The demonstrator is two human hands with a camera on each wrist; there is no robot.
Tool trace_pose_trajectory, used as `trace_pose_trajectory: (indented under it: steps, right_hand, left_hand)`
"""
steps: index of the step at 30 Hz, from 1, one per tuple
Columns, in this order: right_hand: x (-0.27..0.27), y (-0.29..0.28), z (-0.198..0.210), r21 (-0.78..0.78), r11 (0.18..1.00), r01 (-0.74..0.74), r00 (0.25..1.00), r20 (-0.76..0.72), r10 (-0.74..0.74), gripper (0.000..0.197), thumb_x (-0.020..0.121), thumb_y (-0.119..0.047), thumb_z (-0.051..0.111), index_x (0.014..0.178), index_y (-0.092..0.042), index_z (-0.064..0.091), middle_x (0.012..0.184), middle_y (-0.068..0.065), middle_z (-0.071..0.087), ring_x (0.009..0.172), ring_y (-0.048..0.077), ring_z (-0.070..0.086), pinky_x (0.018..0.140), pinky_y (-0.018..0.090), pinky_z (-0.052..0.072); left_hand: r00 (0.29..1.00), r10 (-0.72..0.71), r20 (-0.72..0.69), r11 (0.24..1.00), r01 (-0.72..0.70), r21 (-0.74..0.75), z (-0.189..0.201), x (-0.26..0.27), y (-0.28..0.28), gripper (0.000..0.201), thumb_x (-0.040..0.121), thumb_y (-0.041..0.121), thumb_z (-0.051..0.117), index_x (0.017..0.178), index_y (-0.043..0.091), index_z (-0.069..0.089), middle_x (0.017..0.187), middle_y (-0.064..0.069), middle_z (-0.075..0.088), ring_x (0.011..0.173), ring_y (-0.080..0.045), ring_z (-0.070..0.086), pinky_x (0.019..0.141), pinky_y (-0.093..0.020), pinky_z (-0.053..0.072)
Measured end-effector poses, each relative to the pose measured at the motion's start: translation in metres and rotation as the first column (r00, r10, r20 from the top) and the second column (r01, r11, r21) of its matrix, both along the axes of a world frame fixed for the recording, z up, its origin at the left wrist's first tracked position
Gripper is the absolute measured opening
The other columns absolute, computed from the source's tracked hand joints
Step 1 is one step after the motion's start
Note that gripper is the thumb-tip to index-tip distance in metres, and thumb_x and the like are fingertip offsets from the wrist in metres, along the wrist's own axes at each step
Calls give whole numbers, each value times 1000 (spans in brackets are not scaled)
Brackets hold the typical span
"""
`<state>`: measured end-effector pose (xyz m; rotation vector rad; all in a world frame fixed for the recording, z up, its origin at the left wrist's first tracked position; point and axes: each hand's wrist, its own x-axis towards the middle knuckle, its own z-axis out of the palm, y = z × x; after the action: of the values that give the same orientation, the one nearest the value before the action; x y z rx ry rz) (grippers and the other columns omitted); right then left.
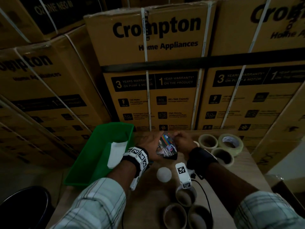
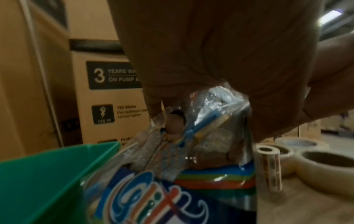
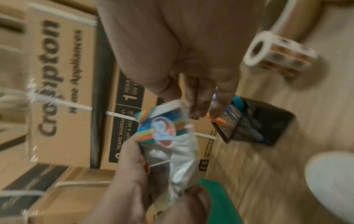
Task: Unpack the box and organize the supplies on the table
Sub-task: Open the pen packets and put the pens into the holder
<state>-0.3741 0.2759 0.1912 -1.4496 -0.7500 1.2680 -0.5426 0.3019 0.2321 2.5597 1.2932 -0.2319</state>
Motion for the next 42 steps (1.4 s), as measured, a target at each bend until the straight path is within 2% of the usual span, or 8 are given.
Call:
trace_pose_trajectory:
  steps: [3, 5, 7, 11, 20, 24, 35, 42]
  right_hand:
    - [-8, 3, -5, -123, 992, -32, 997, -80, 22, 20, 95, -3, 43, 90, -11, 60, 93, 20, 63, 82, 31, 62, 70, 37, 56]
    - [-10, 17, -35, -175, 976, -129, 991, -55, 121, 33, 101, -5, 29, 122, 9, 51, 127, 32, 50, 119, 41, 49, 108, 46, 38]
    - [-8, 23, -60, -203, 968, -145, 989, -67, 134, 37, 102, -6, 29, 130, 14, 41, 133, 28, 47, 124, 40, 44, 114, 45, 29]
    - [-24, -13, -10, -262, 961, -94, 985, -165, 51, 34, 98, -19, 41, 126, -4, 53, 118, 15, 60, 119, 33, 56, 97, 44, 46]
    - [-30, -3, -25, -260, 966, -12, 958, -279, -63, 32, 96, -18, 47, 120, 0, 57, 115, 21, 61, 93, 30, 57, 101, 43, 44]
    - [-33, -9, -14, -236, 972, -5, 919, -384, -88, 31, 101, -13, 34, 122, 0, 54, 101, 13, 58, 73, 25, 54, 74, 37, 47]
    - [-36, -10, -25, -252, 967, -40, 905, -419, -71, 25, 99, -15, 42, 87, -4, 61, 81, 17, 64, 76, 29, 58, 68, 37, 48]
    - [-26, -9, -22, -204, 979, -1, 948, -312, -64, 15, 93, -1, 49, 96, -2, 63, 78, 14, 61, 71, 24, 58, 57, 30, 53]
  left_hand:
    - [995, -34, -98, 998, 40, 58, 6, 5, 0, 99, 79, 46, 68, 153, 25, 5, 152, -11, 30, 139, -31, 31, 113, -44, 27]
    - [984, -54, -168, 992, 73, 106, 8, 11, -1, 97, 78, 44, 70, 152, 29, 9, 148, -13, 33, 136, -32, 33, 110, -44, 29]
    - [967, -74, -245, 983, 112, 143, 10, 17, -4, 100, 76, 42, 73, 152, 31, 9, 146, -15, 34, 133, -35, 35, 108, -46, 30]
    - [924, -98, -368, 973, 168, 161, 15, 24, -9, 92, 84, 34, 67, 153, 26, 8, 148, -21, 29, 135, -39, 33, 109, -49, 28]
    - [872, -99, -479, 951, 225, 213, 22, 30, -18, 88, 88, 36, 61, 154, 25, 4, 149, -21, 29, 137, -39, 29, 111, -55, 19]
    - [873, -99, -477, 957, 215, 196, 25, 33, -18, 87, 85, 34, 64, 153, 29, 10, 148, -22, 29, 138, -40, 28, 114, -58, 15]
    - [857, -98, -505, 948, 235, 215, 23, 25, -19, 85, 89, 35, 60, 153, 27, 6, 150, -24, 29, 139, -40, 27, 115, -60, 13]
    - [928, -63, -367, 963, 153, 222, 21, 12, -13, 80, 88, 25, 60, 152, 25, 12, 149, -16, 33, 135, -34, 34, 113, -52, 22]
